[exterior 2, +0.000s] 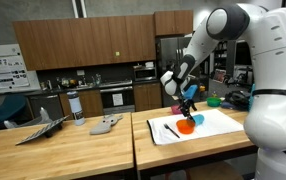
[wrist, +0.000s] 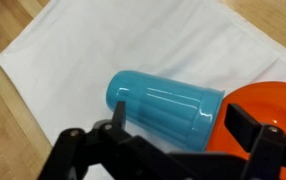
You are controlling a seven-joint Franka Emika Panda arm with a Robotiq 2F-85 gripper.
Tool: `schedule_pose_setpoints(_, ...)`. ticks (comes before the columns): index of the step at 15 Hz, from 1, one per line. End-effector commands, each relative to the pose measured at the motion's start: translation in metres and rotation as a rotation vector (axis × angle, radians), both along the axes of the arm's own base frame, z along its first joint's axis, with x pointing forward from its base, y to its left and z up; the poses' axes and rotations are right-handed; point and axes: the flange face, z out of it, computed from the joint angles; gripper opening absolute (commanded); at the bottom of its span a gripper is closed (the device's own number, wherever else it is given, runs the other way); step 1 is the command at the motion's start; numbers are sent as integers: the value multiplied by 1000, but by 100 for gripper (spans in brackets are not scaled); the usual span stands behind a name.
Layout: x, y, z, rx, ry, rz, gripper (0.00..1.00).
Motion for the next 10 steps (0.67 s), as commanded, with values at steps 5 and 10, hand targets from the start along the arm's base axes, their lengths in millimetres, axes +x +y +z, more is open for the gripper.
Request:
schedule_pose_setpoints(5,5,-3,-1,-88,-33,-21,100)
schedule_pose_setpoints(10,5,-2,-6,-91,-32,-30,100)
